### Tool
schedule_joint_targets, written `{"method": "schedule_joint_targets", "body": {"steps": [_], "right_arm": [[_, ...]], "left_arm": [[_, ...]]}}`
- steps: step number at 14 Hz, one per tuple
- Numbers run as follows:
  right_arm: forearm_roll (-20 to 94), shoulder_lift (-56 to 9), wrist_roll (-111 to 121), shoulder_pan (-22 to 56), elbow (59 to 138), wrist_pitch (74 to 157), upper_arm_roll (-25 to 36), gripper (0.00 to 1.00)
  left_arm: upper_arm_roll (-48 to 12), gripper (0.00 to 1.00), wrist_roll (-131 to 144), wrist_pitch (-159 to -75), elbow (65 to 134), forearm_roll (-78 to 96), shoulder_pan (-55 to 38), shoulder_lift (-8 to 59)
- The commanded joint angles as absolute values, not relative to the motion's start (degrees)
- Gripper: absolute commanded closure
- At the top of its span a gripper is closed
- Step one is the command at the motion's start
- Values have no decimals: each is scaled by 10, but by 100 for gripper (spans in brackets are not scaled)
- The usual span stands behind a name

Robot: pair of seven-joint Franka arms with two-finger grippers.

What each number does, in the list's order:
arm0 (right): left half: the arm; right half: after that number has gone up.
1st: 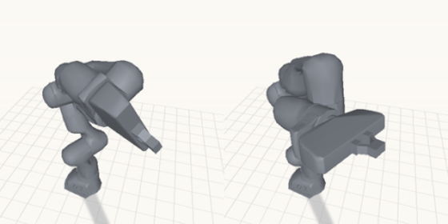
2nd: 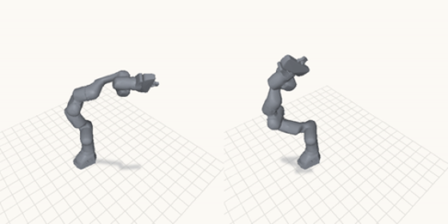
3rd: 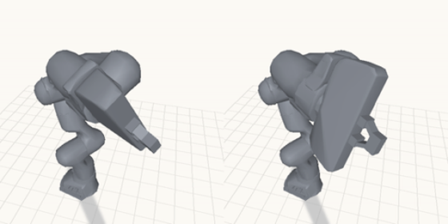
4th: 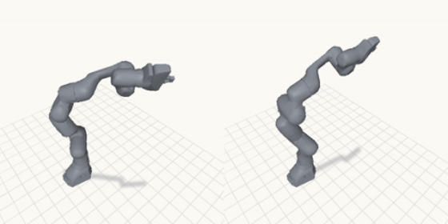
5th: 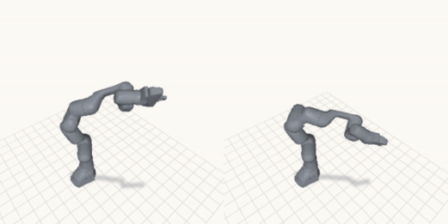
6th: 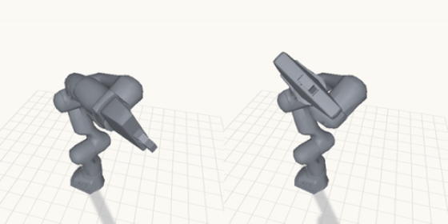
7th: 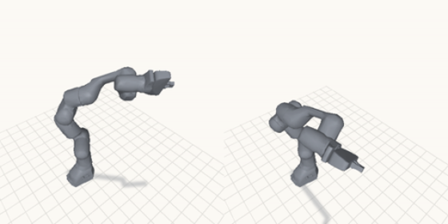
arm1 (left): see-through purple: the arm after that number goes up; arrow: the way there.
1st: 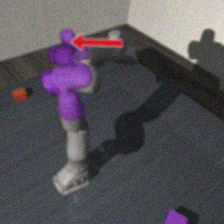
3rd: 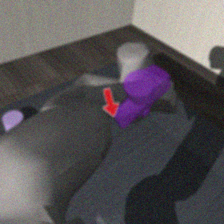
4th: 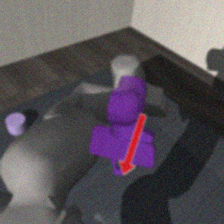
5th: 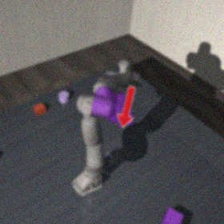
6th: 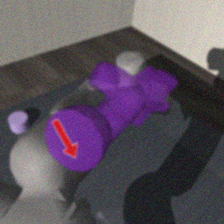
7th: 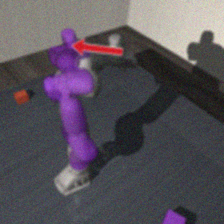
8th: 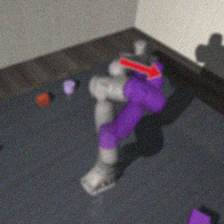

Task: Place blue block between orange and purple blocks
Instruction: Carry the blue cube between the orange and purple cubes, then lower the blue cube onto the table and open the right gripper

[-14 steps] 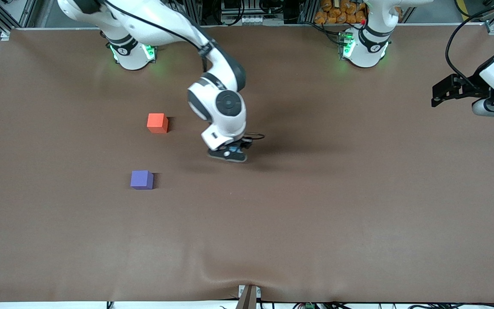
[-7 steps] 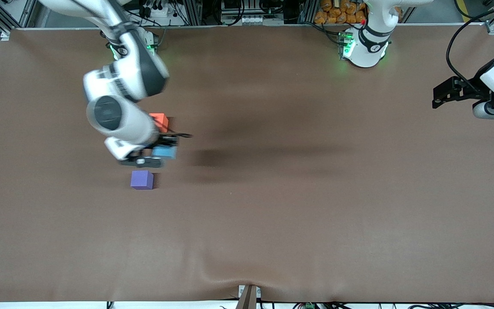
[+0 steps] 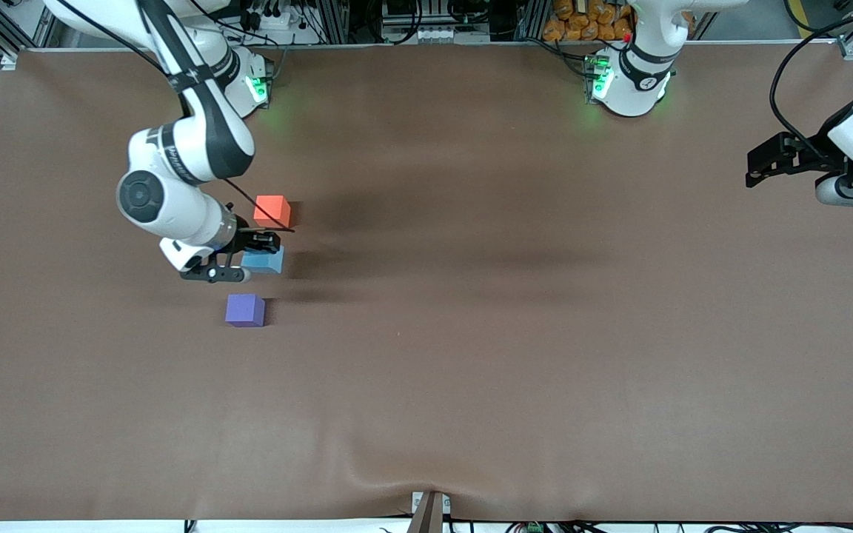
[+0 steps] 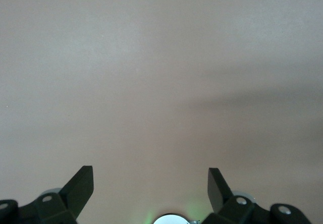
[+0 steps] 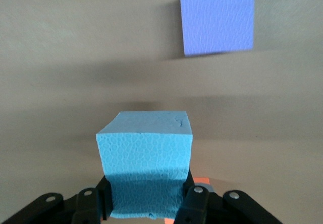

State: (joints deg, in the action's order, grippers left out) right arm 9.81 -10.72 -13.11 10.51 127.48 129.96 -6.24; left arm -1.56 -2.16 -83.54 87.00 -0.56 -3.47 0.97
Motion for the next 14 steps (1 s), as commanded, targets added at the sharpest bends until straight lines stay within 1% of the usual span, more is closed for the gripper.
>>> {"method": "schedule_joint_targets", "body": {"steps": [1, 6, 11, 14], "right_arm": [[111, -94, -106, 101, 1300, 1315, -62, 100], [111, -125, -33, 54, 1304, 1334, -62, 100], [112, -163, -33, 63, 1310, 1385, -63, 100], [112, -166, -33, 64, 1314, 1391, -63, 100]], "left_arm": [[-18, 0, -17, -828, 862, -14, -33, 11], [-16, 0, -16, -830, 862, -9, -33, 12], [-16, 0, -15, -831, 862, -8, -32, 12], [-15, 0, -15, -831, 862, -7, -32, 17]]}}
